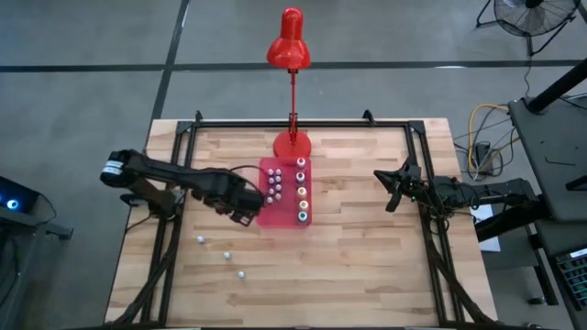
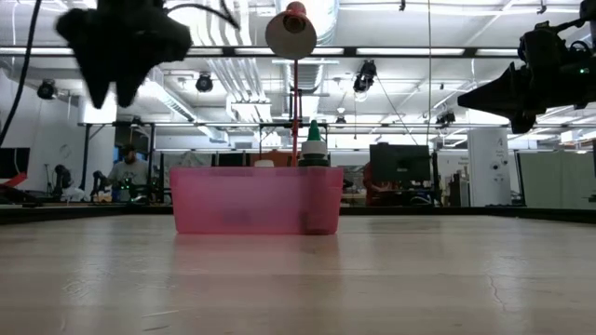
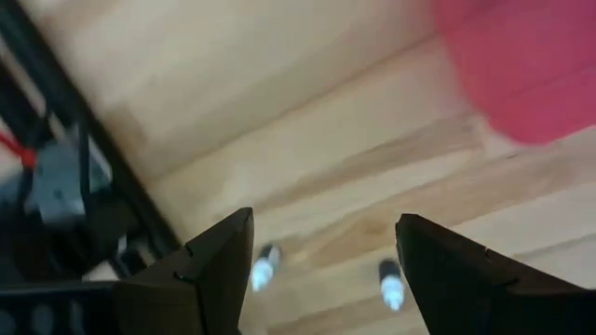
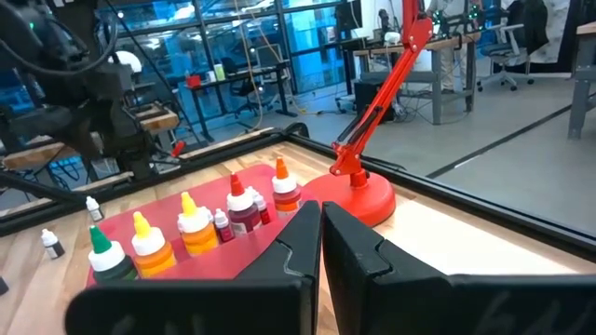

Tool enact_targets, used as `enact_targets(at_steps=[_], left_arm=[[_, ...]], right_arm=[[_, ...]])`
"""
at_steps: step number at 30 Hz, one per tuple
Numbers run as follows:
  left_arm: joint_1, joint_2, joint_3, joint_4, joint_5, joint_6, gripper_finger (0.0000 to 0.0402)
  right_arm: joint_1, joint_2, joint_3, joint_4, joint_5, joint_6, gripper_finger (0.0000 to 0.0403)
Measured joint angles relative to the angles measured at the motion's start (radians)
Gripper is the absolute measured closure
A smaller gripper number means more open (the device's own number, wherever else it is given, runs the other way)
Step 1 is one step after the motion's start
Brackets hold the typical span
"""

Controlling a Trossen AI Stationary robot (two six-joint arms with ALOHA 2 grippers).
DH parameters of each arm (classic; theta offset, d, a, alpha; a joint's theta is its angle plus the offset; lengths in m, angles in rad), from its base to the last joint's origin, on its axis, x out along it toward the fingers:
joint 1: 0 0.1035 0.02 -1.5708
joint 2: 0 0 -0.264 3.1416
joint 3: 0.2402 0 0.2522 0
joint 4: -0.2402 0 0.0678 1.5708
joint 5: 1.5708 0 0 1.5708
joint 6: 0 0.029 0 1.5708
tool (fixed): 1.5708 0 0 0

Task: Pick & Place food coloring
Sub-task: Put the small black food coloring bottle into the pink bin

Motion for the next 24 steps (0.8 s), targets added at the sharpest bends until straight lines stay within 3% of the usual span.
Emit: enact_targets(at_steps=[7, 24], left_arm=[[-0.044, -0.085, -0.178, 0.02, 0.097, -0.19, 0.0168], [-0.148, -0.186, -0.5, 0.238, 0.252, -0.346, 0.0168]], right_arm=[[0.0, 0.0, 0.0, 0.0, 0.0, 0.0, 0.0394], [0.0, 0.0, 0.0, 0.0, 0.0, 0.0, 0.0394]])
